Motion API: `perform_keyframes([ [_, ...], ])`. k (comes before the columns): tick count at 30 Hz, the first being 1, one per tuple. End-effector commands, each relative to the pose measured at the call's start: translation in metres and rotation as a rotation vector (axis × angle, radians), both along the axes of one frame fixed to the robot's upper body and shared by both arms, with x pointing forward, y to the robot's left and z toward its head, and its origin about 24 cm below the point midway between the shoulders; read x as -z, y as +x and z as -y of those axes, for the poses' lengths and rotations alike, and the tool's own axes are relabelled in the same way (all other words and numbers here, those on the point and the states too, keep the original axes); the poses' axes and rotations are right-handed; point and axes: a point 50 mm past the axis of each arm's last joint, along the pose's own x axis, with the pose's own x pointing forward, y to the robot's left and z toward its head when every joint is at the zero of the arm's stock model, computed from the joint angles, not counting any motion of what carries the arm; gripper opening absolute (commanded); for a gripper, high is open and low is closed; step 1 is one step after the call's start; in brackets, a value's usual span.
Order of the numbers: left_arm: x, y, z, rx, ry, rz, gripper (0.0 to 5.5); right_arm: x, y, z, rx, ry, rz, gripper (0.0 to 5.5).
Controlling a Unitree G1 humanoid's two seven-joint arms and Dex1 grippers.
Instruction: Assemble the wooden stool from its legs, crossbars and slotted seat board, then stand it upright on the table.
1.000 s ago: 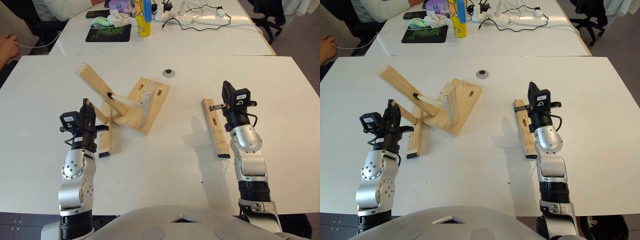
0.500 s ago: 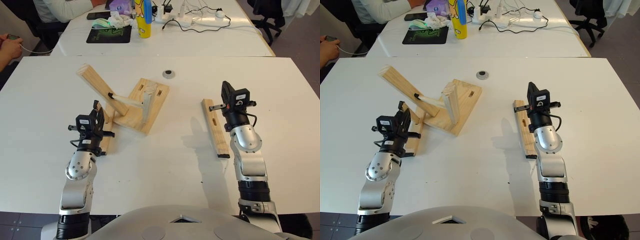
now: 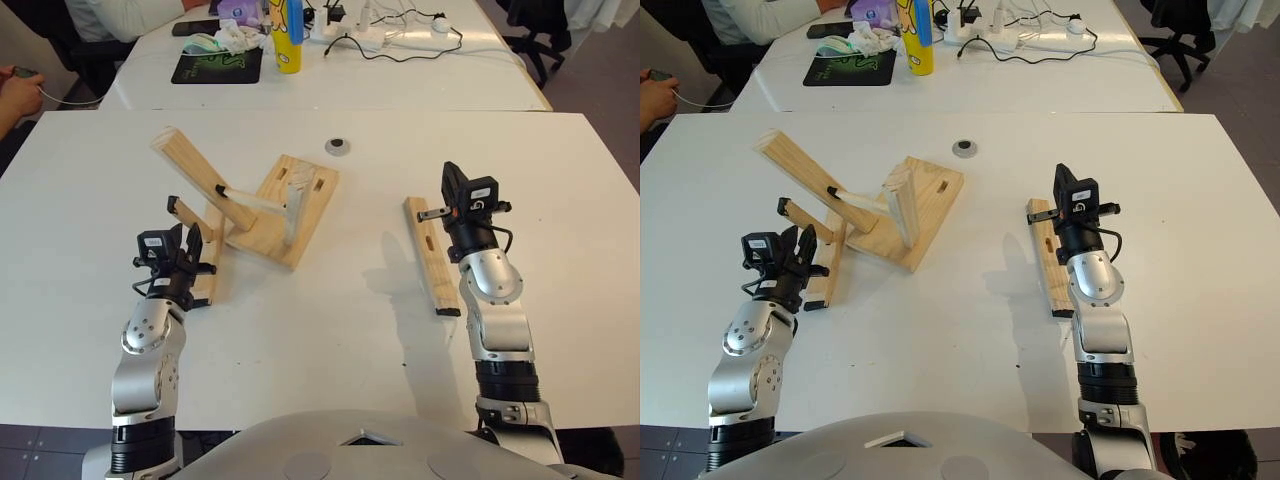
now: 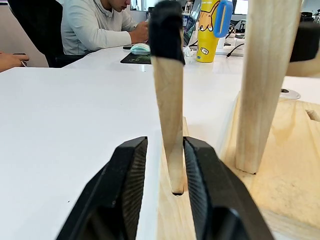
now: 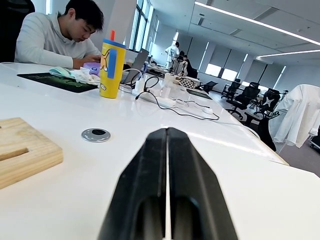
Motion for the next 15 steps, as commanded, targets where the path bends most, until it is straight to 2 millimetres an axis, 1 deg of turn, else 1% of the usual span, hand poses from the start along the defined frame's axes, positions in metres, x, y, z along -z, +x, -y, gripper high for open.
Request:
perform_keyframes([
  [1,0.013,-0.012,-0.011,-0.015,0.024,-0.082,1.31,-0.001,0.001,-0.002,-0.008,0.002,0.0,0.0],
  [2,0.015,-0.016,-0.012,-0.015,0.016,-0.107,1.51,0.0,0.0,-0.002,-0.008,0.001,-0.001,0.0],
  [4,0.016,-0.022,-0.014,0.006,0.002,-0.145,1.72,0.0,-0.001,-0.001,-0.002,0.001,-0.002,0.0],
  [7,0.016,-0.033,-0.012,0.053,-0.022,-0.183,2.16,0.002,-0.001,-0.001,0.0,0.001,-0.005,0.0],
  [10,0.011,-0.032,-0.01,0.091,-0.043,-0.191,2.61,0.003,-0.005,-0.001,0.015,0.003,-0.008,0.0],
  [15,0.006,-0.028,-0.007,0.146,-0.054,-0.226,2.61,0.004,-0.009,-0.002,0.027,0.001,-0.007,0.0],
])
